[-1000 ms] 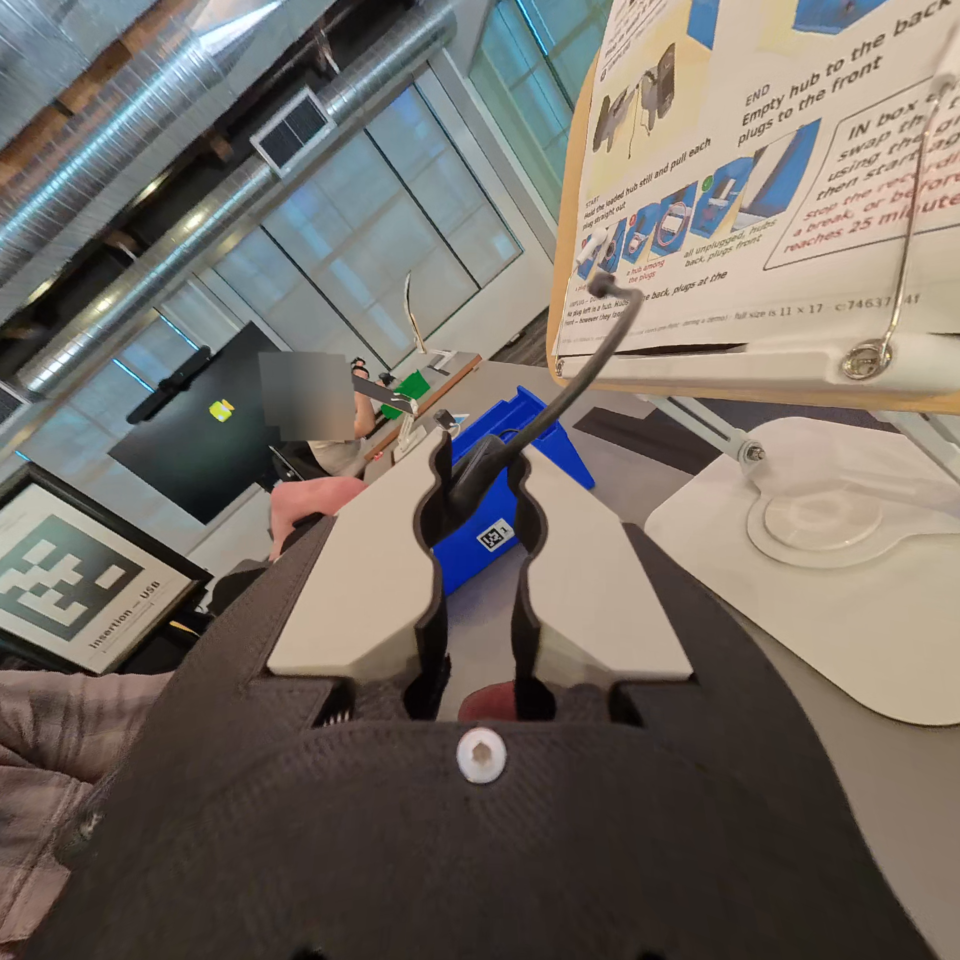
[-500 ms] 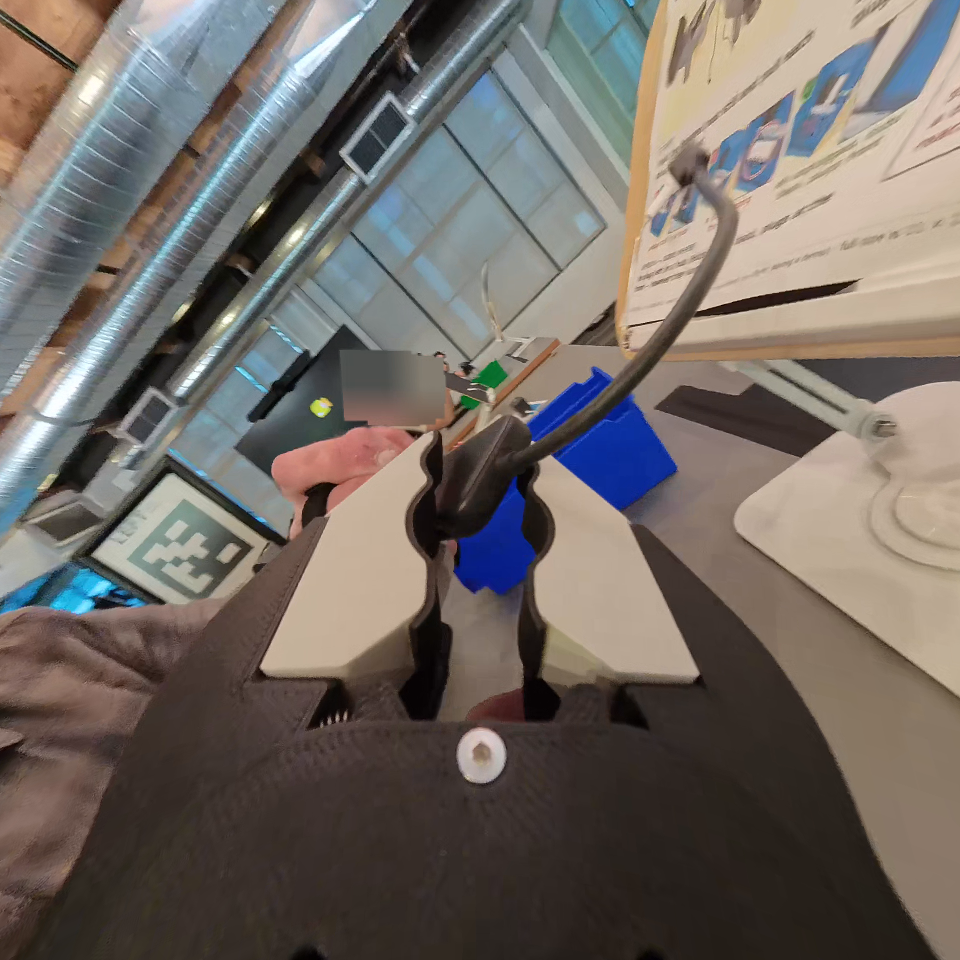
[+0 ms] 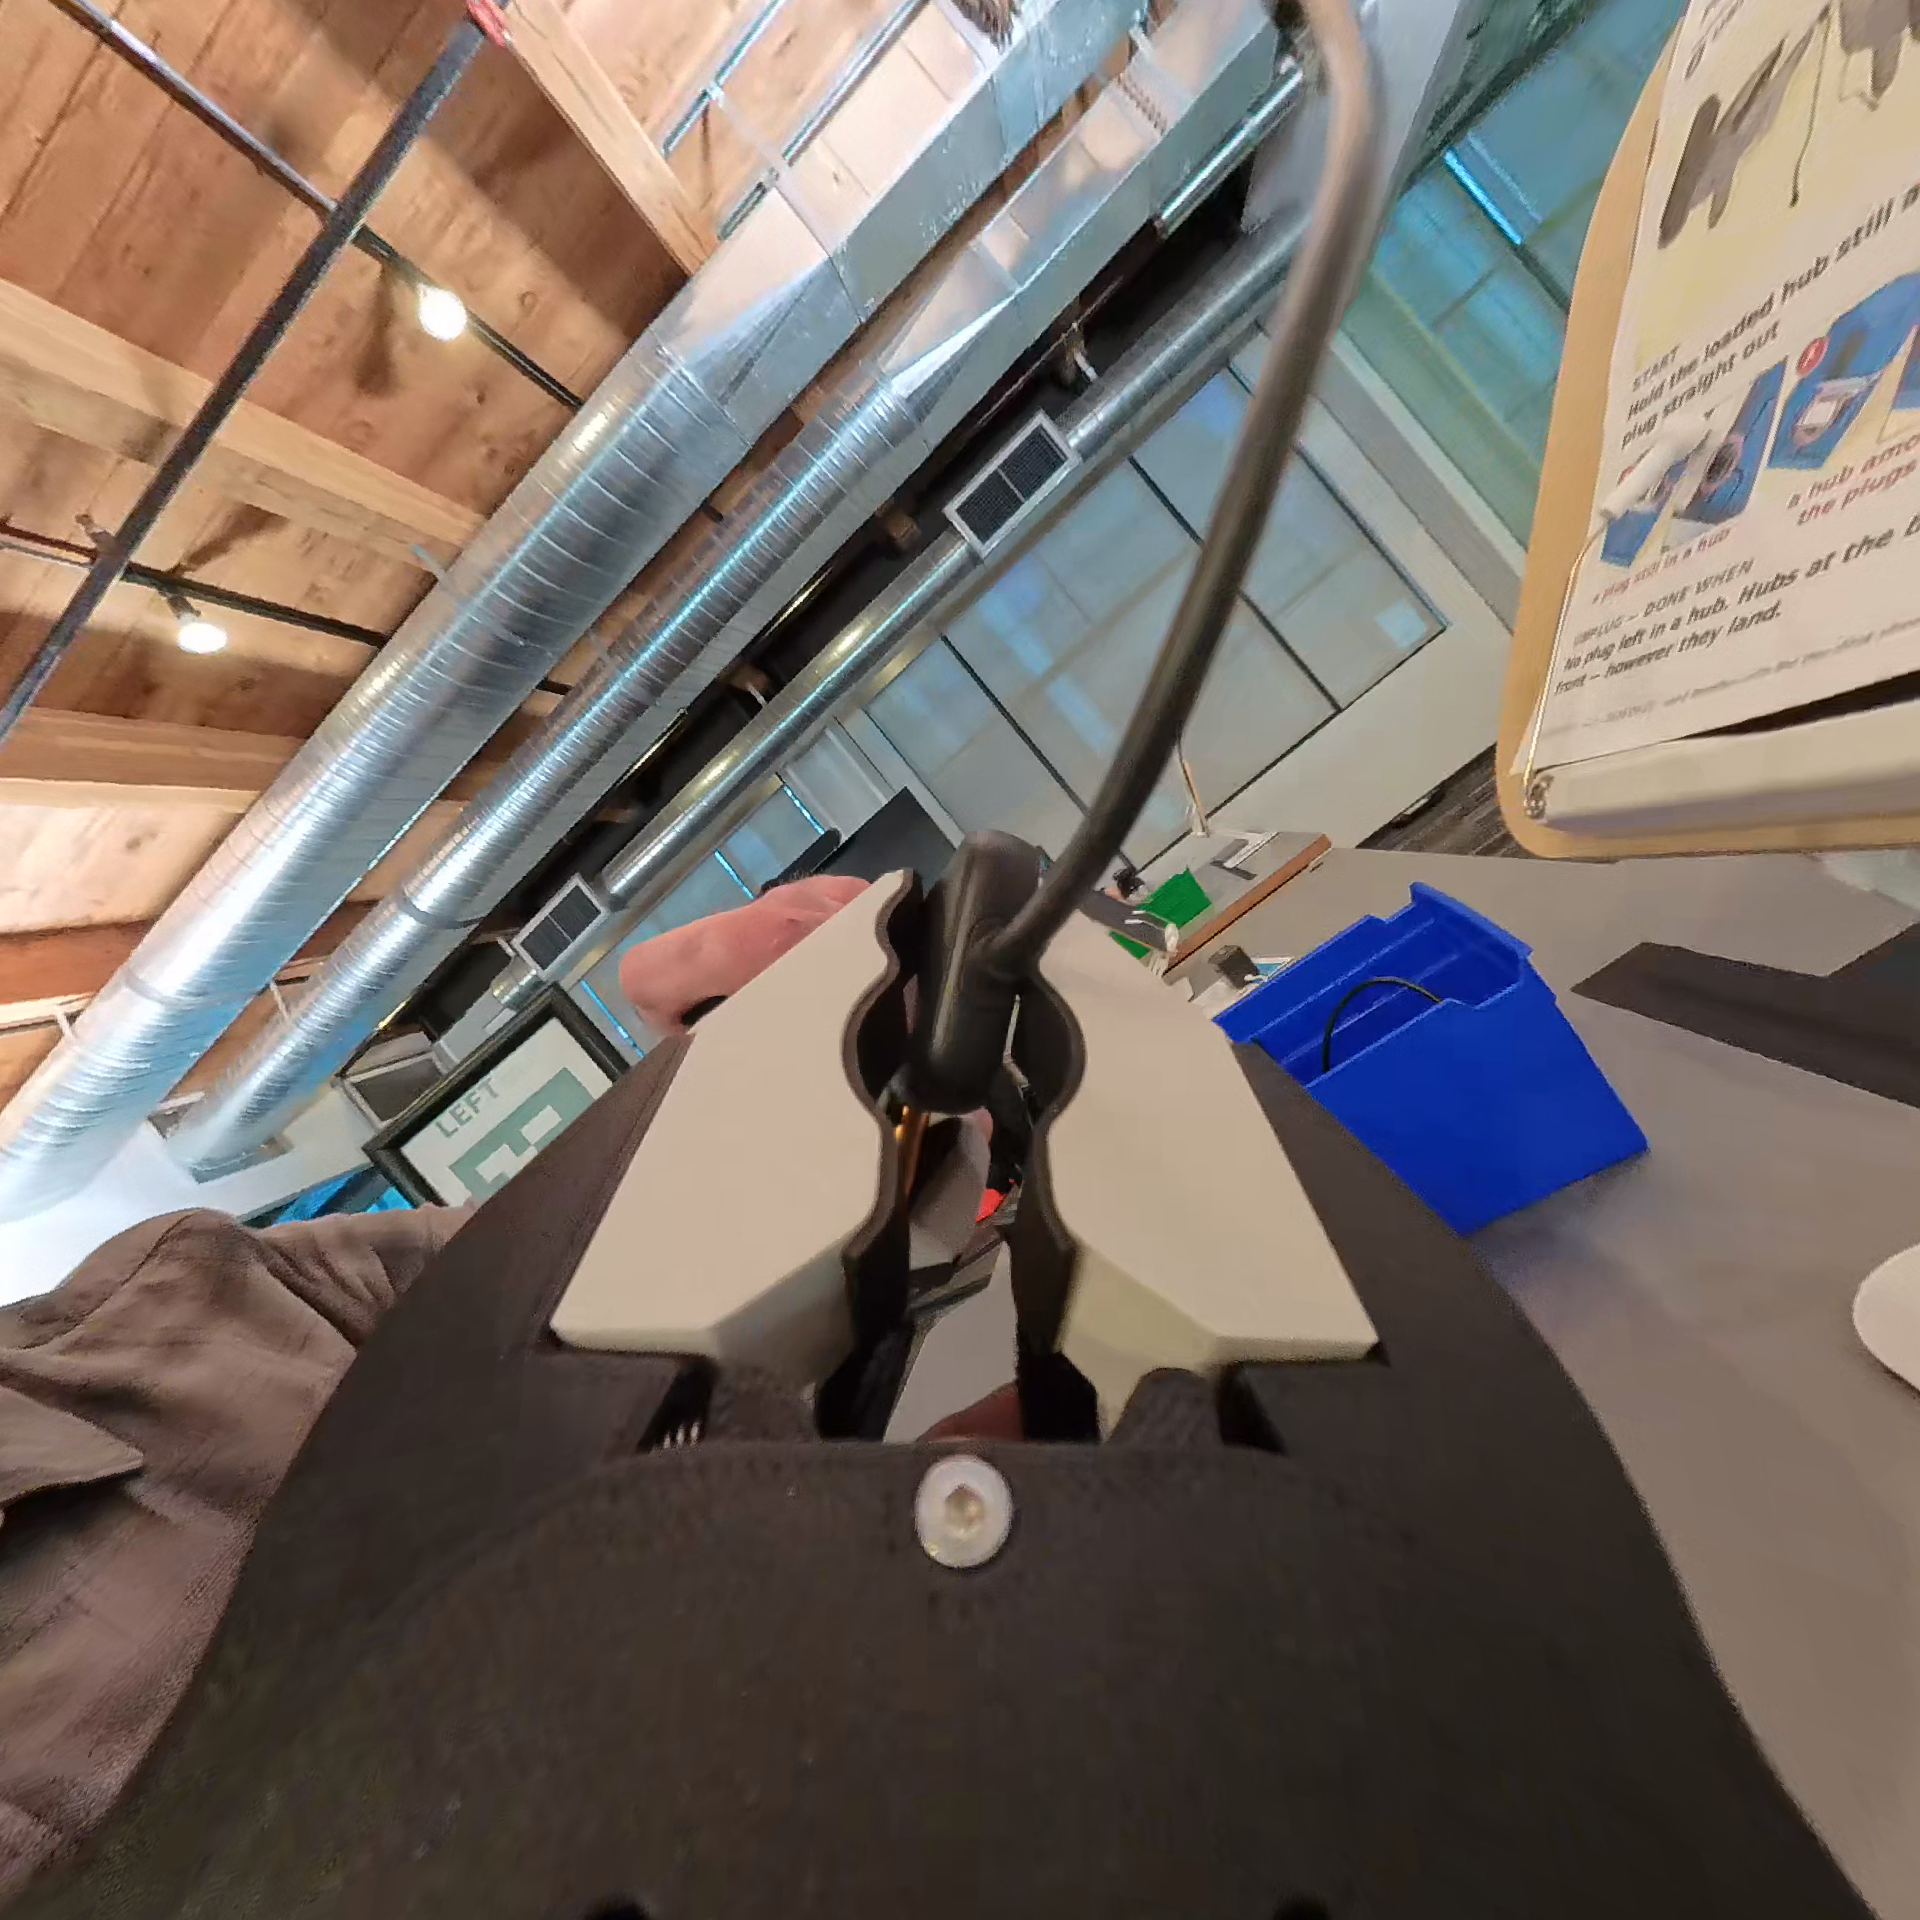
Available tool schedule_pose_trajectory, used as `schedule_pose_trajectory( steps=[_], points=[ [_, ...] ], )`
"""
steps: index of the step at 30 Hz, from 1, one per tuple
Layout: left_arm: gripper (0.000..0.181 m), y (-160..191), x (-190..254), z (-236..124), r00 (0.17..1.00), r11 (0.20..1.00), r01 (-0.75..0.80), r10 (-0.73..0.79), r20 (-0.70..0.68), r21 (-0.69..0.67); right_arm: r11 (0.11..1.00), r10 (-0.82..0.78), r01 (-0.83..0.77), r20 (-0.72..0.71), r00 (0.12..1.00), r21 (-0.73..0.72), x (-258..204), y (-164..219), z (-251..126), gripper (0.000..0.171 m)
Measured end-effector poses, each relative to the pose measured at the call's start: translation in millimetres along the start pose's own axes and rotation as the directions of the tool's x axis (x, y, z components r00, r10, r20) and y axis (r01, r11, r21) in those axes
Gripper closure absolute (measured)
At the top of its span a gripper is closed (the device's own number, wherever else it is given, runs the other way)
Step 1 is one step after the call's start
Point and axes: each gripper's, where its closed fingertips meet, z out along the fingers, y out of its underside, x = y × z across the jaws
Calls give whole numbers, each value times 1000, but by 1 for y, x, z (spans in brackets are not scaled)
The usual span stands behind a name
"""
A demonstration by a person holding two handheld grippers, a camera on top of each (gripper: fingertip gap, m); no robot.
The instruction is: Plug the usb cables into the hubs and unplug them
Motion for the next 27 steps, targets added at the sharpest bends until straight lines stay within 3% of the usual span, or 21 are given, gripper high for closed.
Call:
schedule_pose_trajectory(
  steps=[9,14,16,19,21,24,27],
  points=[
    [159,3,-11,-5,967,968,249,-250,-39,-19,995,-60,64,-46,997,82,0,-21,-15,161],
    [141,12,-22,-19,852,860,509,-509,-122,-33,993,-108,111,-74,991,43,-1,-23,-20,160],
    [127,22,-28,-25,728,746,663,-663,-174,-68,990,-141,140,-74,987,-10,-6,-20,-20,161],
    [109,35,-32,-29,445,497,854,-851,-280,-155,974,-204,198,-53,978,-107,-17,-9,-17,161],
    [108,31,-25,-31,231,337,913,-891,-392,-228,955,-247,241,-17,969,-172,-27,1,-12,161],
    [109,4,-12,-41,-130,116,921,-808,-574,-372,914,-304,297,19,953,-275,-37,19,-7,161],
    [125,-25,-6,-53,-332,6,896,-655,-679,-445,863,-346,339,52,937,-375,-42,36,-7,161]
  ],
)
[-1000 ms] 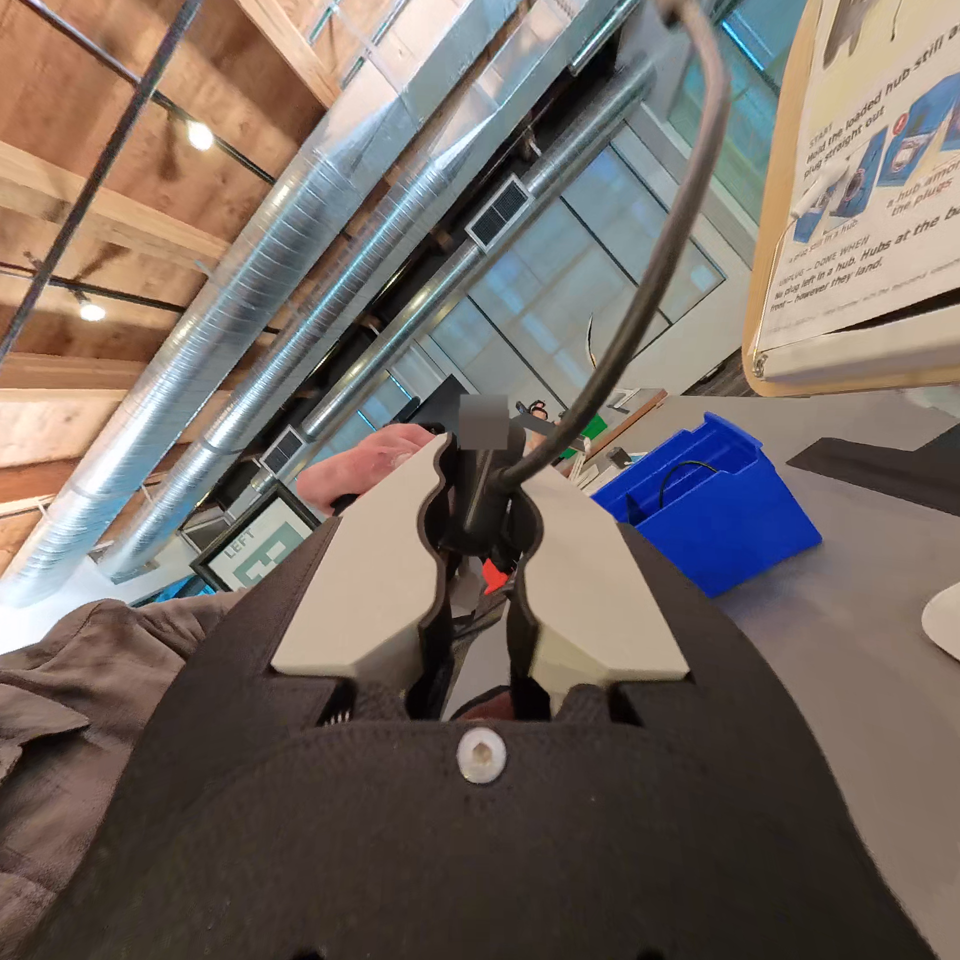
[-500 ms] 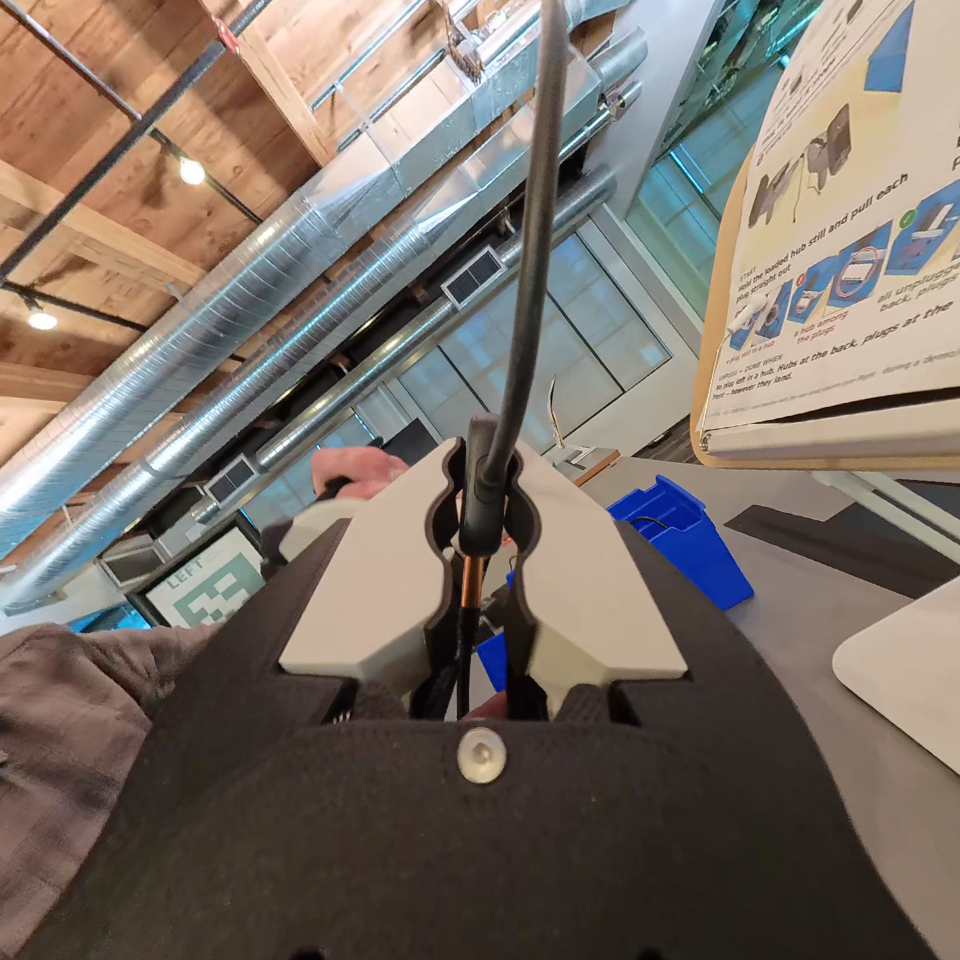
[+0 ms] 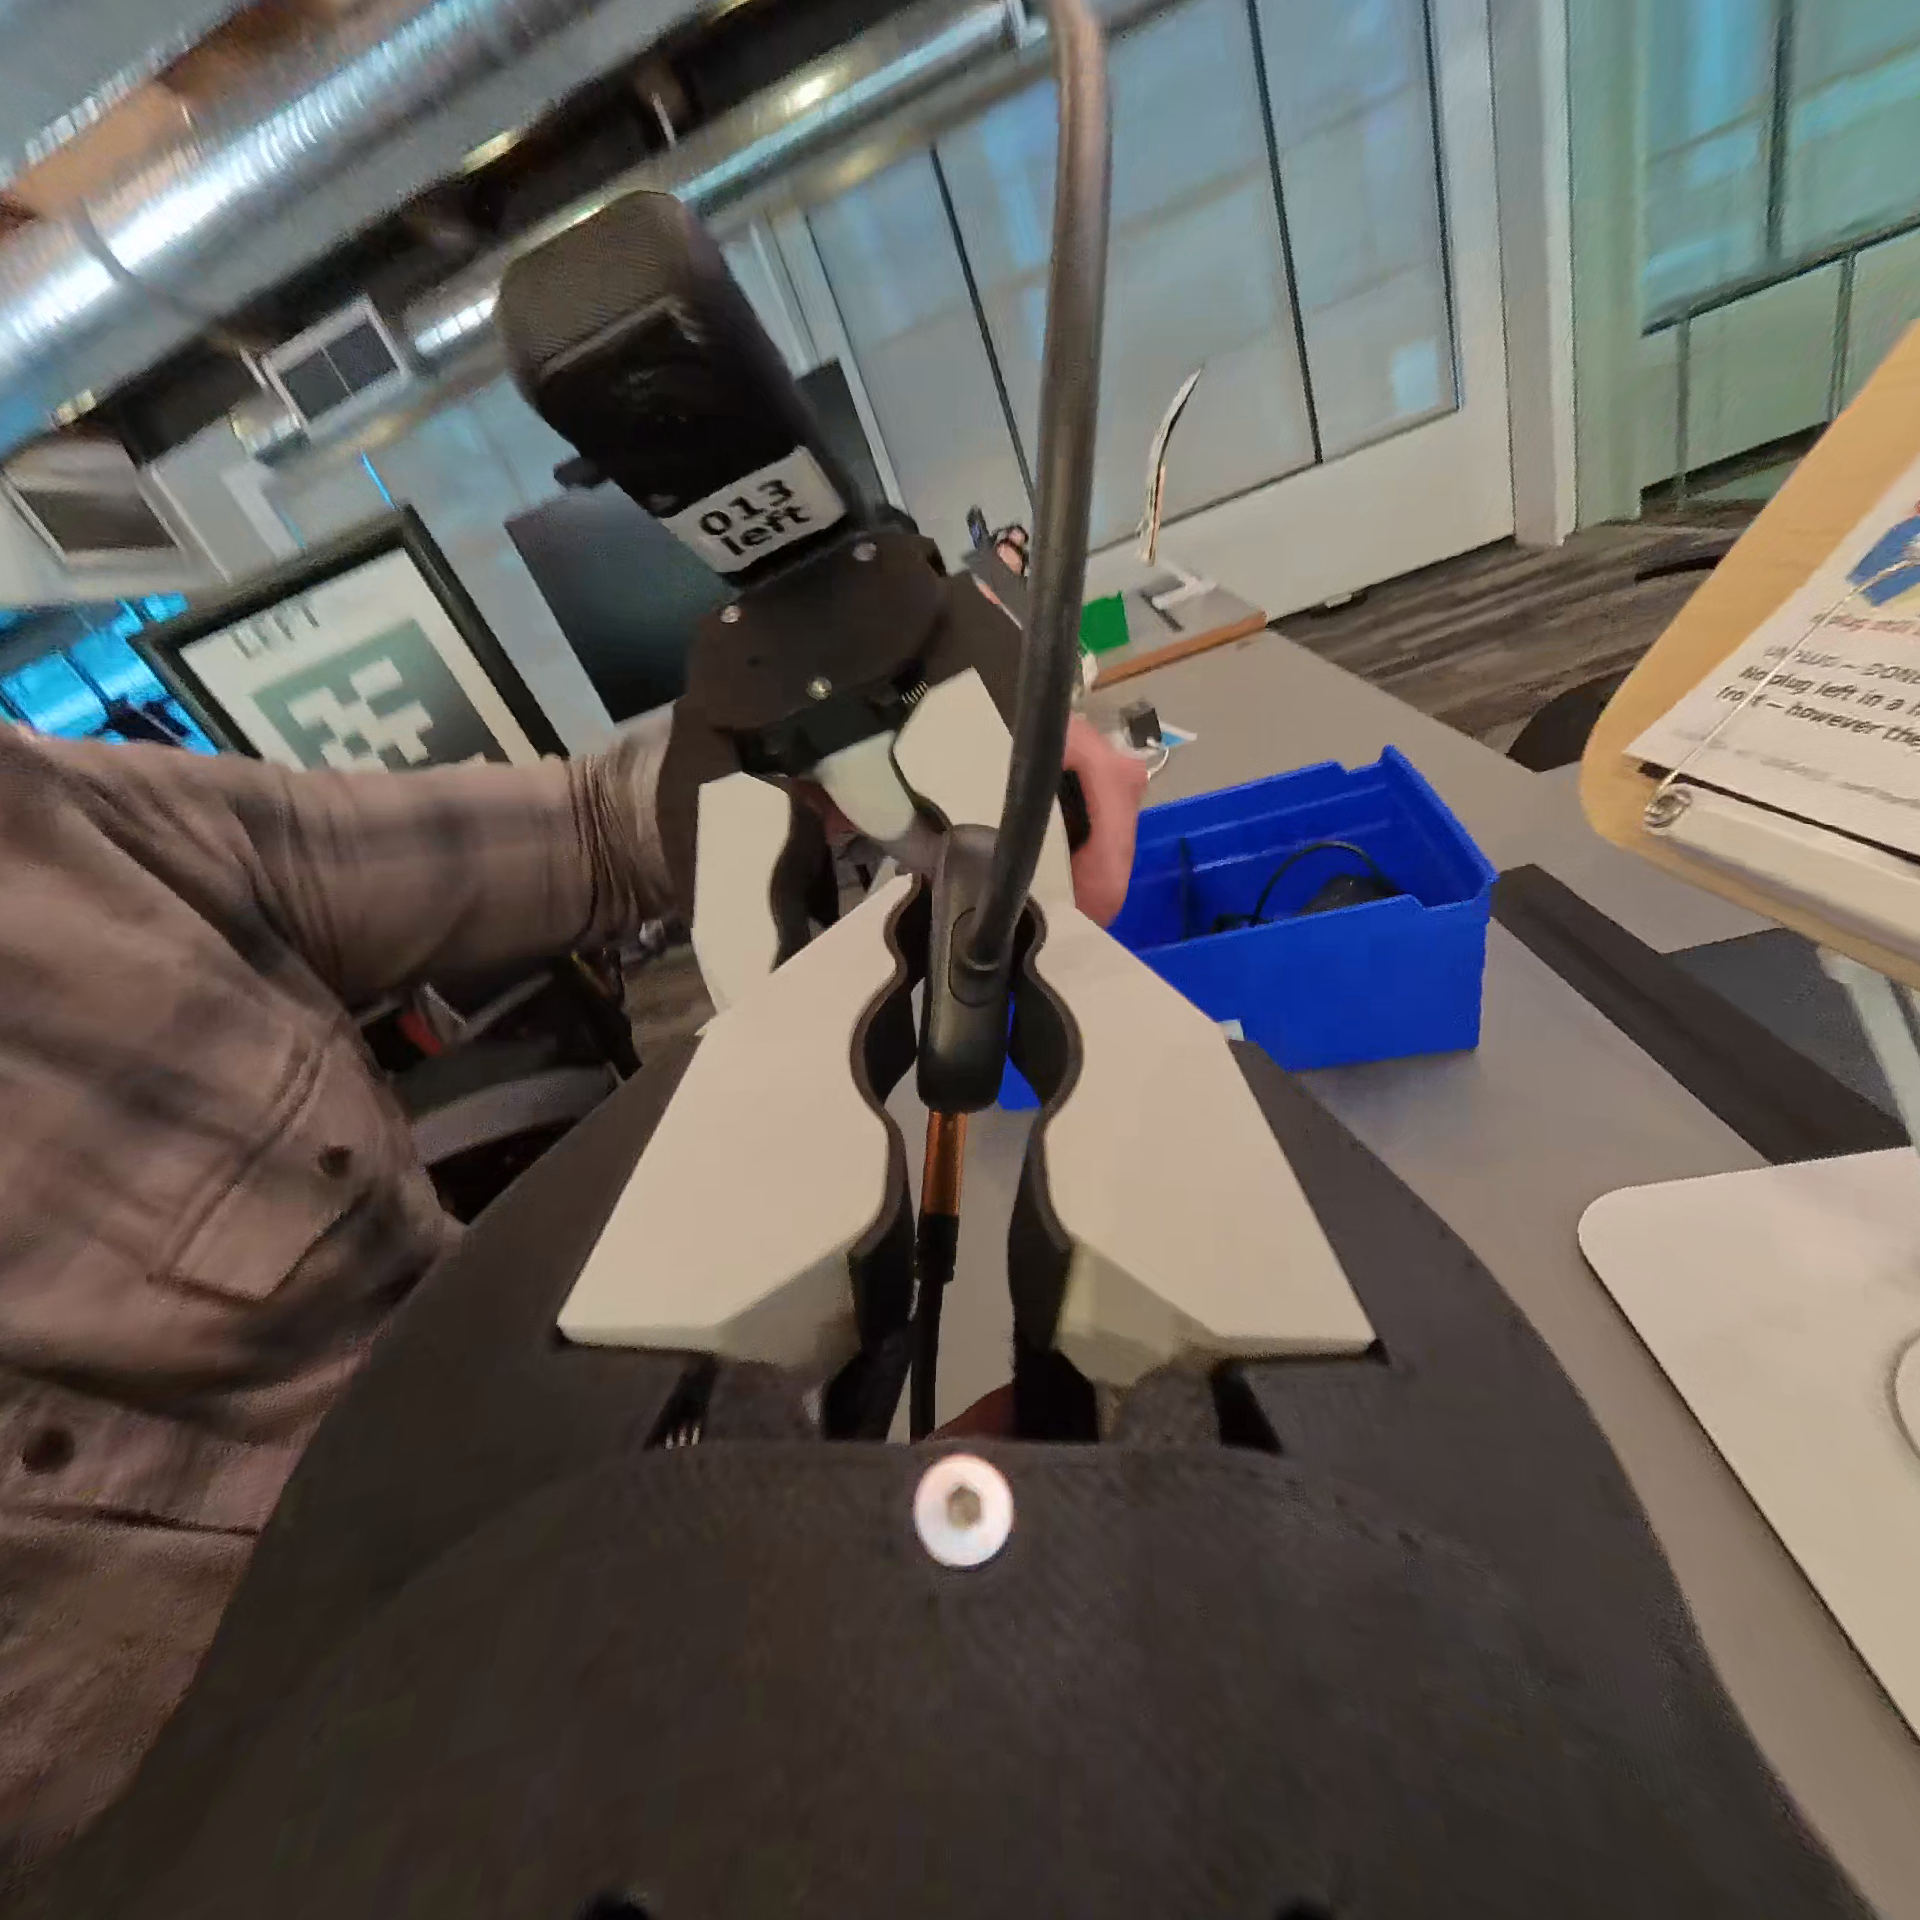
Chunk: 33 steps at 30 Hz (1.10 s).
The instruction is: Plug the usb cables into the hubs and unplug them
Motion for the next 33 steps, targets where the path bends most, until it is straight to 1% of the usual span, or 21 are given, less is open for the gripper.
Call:
schedule_pose_trajectory(
  steps=[1,2,4,5,6,8,9,11,12,14,16,20,24,27,29,31,33],
  points=[
    [130,6,6,5,999,1000,18,-18,-44,-7,999,-12,12,4,1000,-37,-3,5,2,161],
    [140,11,8,10,998,1000,27,-28,-64,-16,996,-27,27,5,1000,-79,-5,10,3,161],
    [155,14,8,14,997,999,39,-38,-68,9,990,-49,49,2,999,-131,-8,17,4,161],
    [159,15,8,15,996,998,52,-50,-76,21,986,-60,59,-2,998,-157,-9,20,4,162],
    [160,18,10,18,994,998,67,-66,-84,14,981,-72,70,-8,997,-182,-9,24,5,162],
    [160,23,7,24,997,998,66,-65,-50,21,974,-82,75,-24,996,-212,-6,29,5,161],
    [154,27,6,27,996,997,75,-74,-40,5,973,-78,72,-19,997,-218,-7,30,6,161],
    [133,33,9,34,995,996,86,-87,-54,-14,972,-79,78,8,997,-223,-12,31,9,161],
    [136,37,10,37,995,996,82,-83,-50,-27,967,-87,82,-10,996,-240,-10,33,10,161],
    [160,41,13,42,997,998,58,-59,-50,-26,957,-114,101,-31,993,-274,-7,37,9,161],
    [165,41,17,45,993,996,88,-89,-79,-13,951,-123,112,-19,992,-287,-10,40,9,162],
    [168,38,18,46,987,993,119,-115,-108,26,952,-131,123,-11,991,-282,-12,38,10,161],
    [169,34,18,46,989,991,123,-117,-92,60,951,-164,155,-15,986,-267,-13,34,10,160],
    [169,29,17,44,988,985,139,-130,-84,102,943,-213,197,-30,977,-267,-14,31,10,144],
    [169,24,16,40,984,977,164,-153,-89,134,942,-261,240,-60,964,-233,-14,20,9,133],
    [169,21,13,36,981,968,187,-176,-82,168,936,-321,301,-90,943,-185,-17,5,4,128],
    [169,15,9,31,973,949,228,-214,-90,215,912,-400,372,-171,901,-175,-13,-8,-4,127]
  ],
)
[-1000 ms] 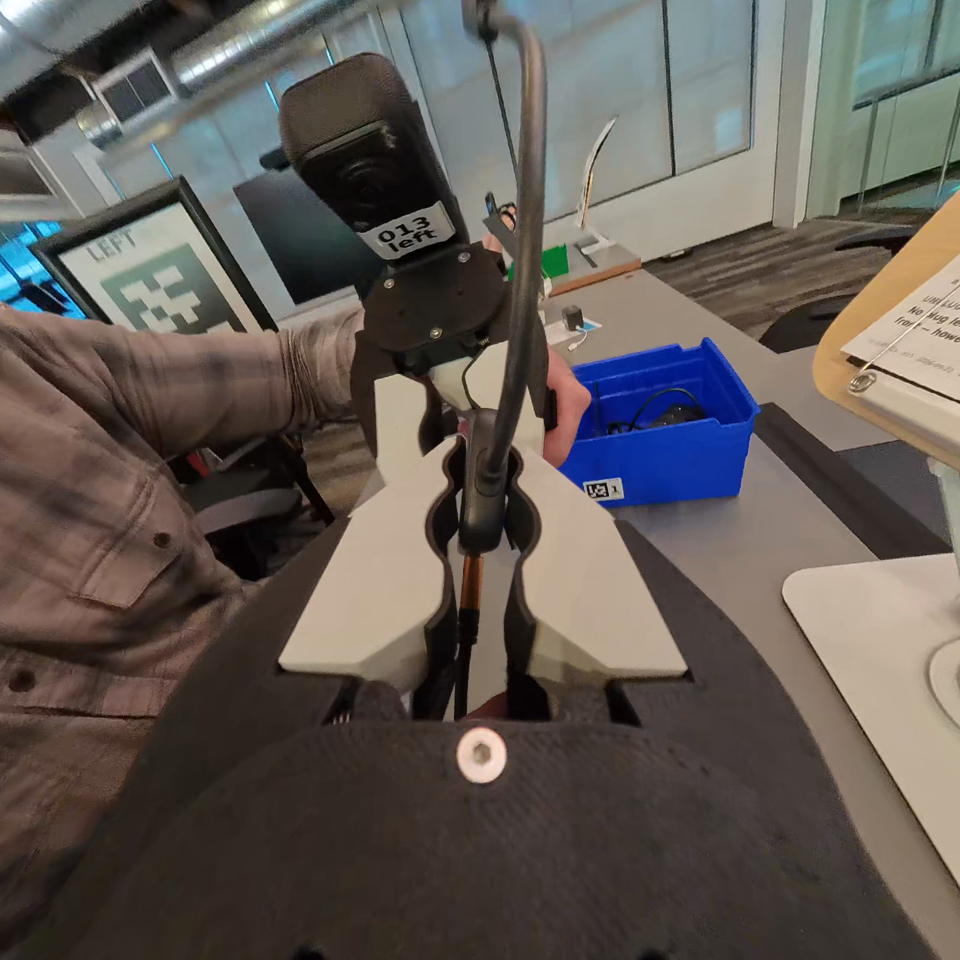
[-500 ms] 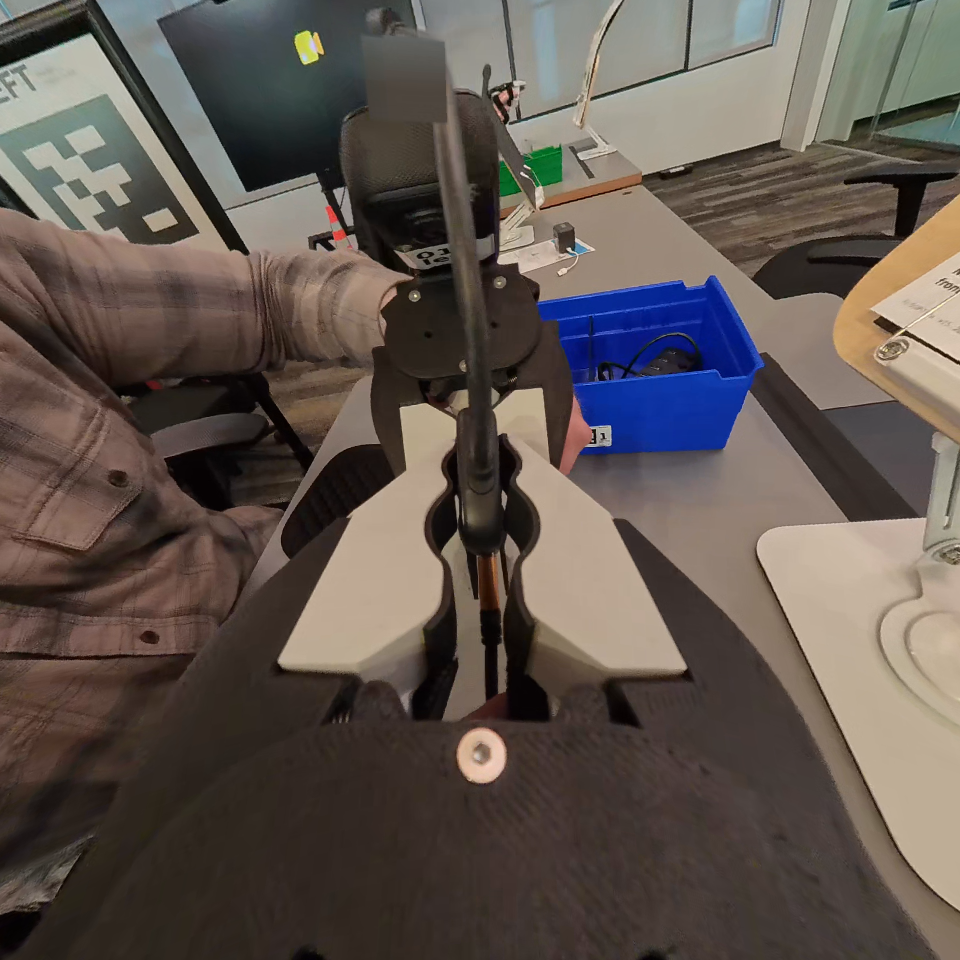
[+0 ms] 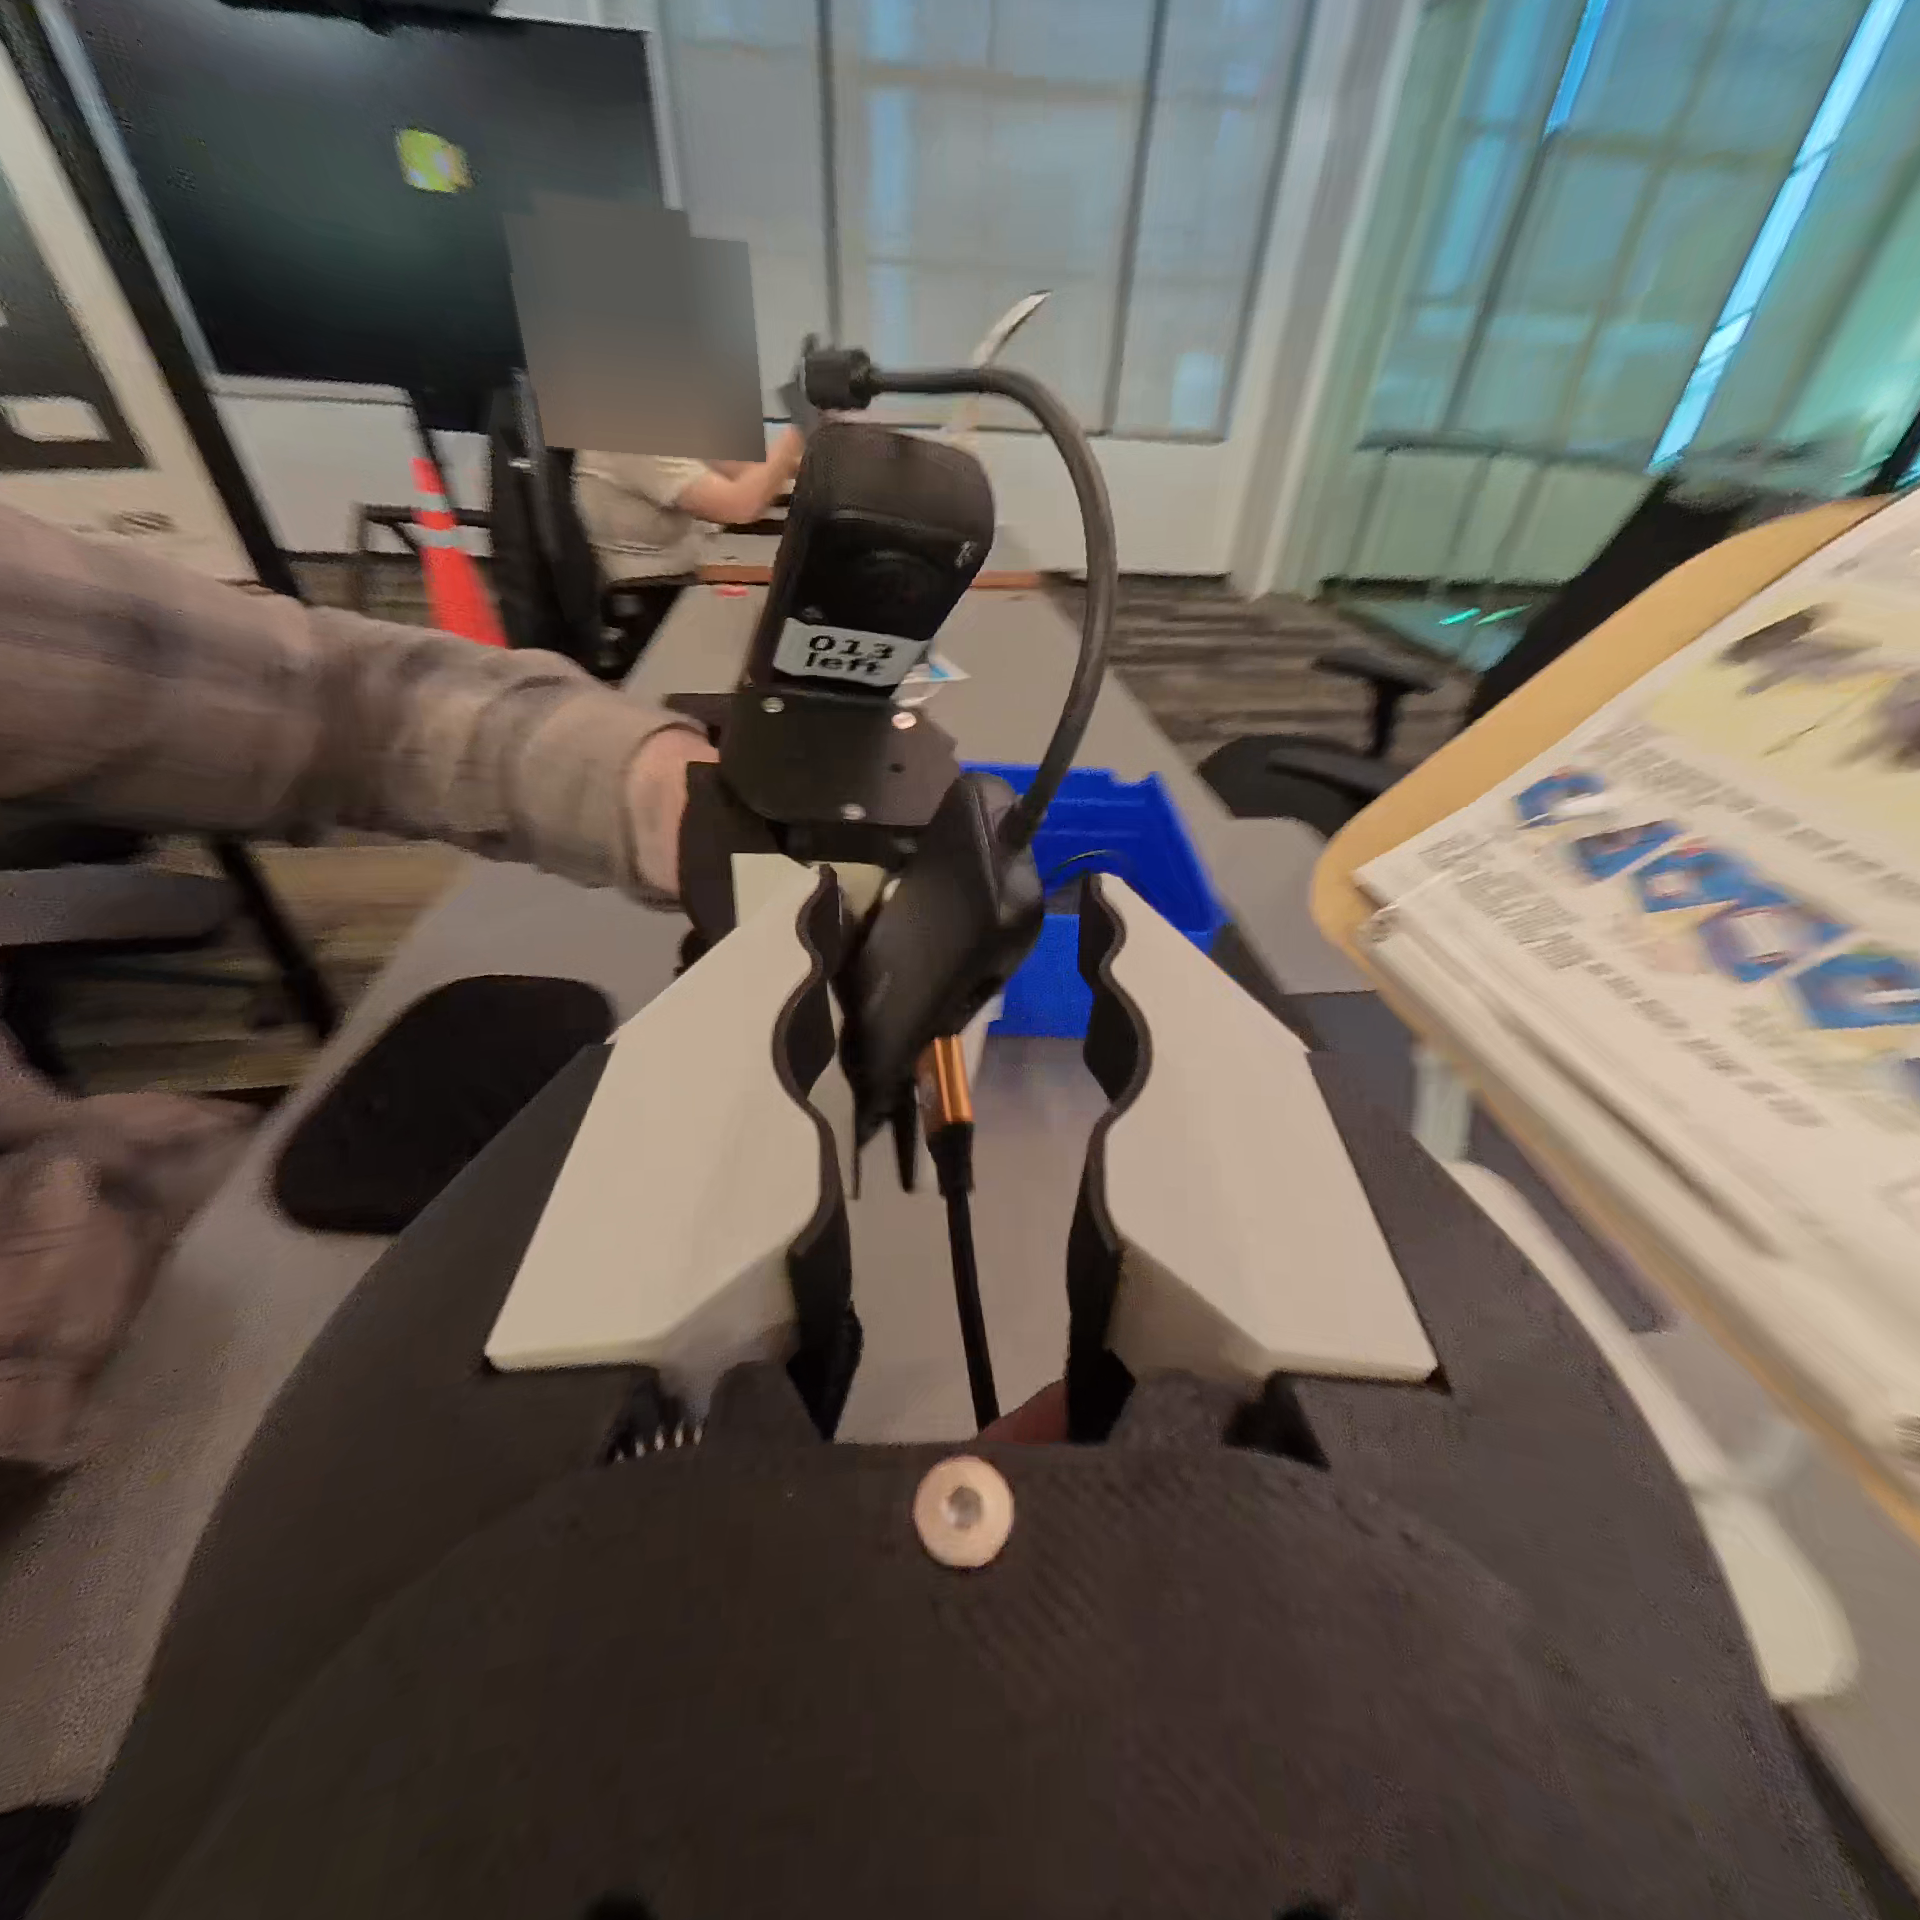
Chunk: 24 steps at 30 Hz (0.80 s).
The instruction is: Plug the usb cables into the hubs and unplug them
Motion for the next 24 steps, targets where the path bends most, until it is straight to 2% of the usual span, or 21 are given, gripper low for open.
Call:
schedule_pose_trajectory(
  steps=[6,11,17,24],
  points=[
    [169,-43,-6,-12,995,971,99,-96,-22,216,959,-260,276,-204,944,57,4,-38,-32,140],
    [169,-77,-7,-6,986,928,166,-151,-72,332,903,-406,429,-311,859,5,4,-49,-52,144],
    [169,-102,-13,-6,963,828,270,-220,-158,492,868,-484,490,-365,796,-82,15,-42,-60,143],
    [169,-90,-16,-5,945,780,322,-236,-225,536,851,-517,513,-353,780,-112,16,-35,-55,143]
  ],
)
